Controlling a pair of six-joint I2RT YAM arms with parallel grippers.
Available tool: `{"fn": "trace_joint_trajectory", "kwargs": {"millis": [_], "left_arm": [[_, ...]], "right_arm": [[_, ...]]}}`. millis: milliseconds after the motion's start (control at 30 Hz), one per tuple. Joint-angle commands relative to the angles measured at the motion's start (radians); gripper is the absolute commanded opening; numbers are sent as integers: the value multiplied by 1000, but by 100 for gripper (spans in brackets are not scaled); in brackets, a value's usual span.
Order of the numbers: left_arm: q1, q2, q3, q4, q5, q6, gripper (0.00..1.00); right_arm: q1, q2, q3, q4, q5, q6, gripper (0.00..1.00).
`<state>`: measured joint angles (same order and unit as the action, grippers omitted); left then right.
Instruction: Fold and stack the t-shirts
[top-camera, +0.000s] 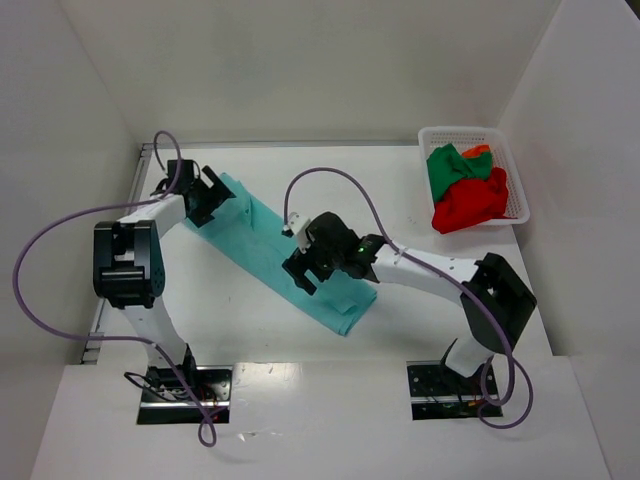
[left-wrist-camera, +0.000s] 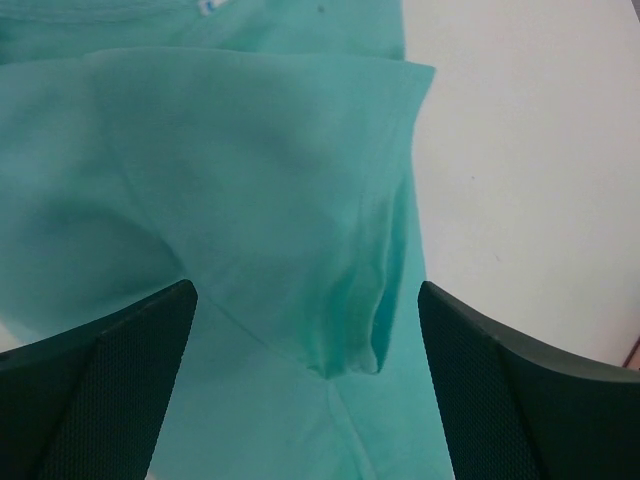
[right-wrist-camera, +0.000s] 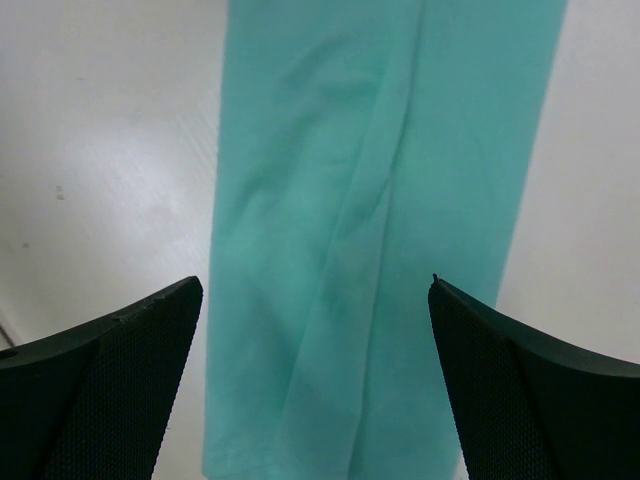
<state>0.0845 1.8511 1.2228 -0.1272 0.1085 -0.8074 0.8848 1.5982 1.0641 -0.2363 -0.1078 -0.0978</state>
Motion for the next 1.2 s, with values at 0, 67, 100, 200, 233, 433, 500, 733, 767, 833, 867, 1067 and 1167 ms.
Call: {"fn": "trace_joint_trajectory", "kwargs": {"millis": [0, 67, 100, 200, 233, 433, 500, 733, 767, 833, 867, 1067, 1167], "left_arm": [[-37, 36, 55, 14, -18, 16, 99], [-37, 49, 66, 14, -30, 5, 99], [-37, 63, 75, 14, -30, 5, 99], [-37, 86, 75, 5, -43, -4, 99], [-37, 86, 84, 5, -53, -4, 99], [-37, 100, 81, -43, -142, -51, 99], [-37, 102, 81, -29, -142, -52, 99], [-55, 243, 227, -113, -142, -10, 99], [-55, 270, 243, -114, -142, -1, 99], [-65, 296, 297, -135, -153, -1, 99], [-65, 319, 316, -147, -164, 8, 99], [-118, 424, 458, -210, -145, 74, 99], [-162, 456, 541, -239, -124, 125, 99]], "right_arm": [[-24, 15, 0, 12, 74, -2, 99], [-24, 63, 14, -20, 83, -11, 99], [-24, 74, 14, -20, 83, -11, 99], [-24, 83, 23, -29, 83, -11, 99], [-24, 83, 23, -20, 83, -11, 99], [-24, 92, 13, -9, 62, -20, 99], [-24, 104, 13, -9, 53, -20, 99], [-24, 132, 22, -31, 33, -29, 99], [-24, 132, 22, -31, 33, -20, 99], [-24, 132, 22, -31, 13, -11, 99], [-24, 132, 22, -21, 13, -11, 99], [-24, 141, 13, -12, -29, 9, 99], [-24, 141, 13, -12, -55, 20, 99]]}}
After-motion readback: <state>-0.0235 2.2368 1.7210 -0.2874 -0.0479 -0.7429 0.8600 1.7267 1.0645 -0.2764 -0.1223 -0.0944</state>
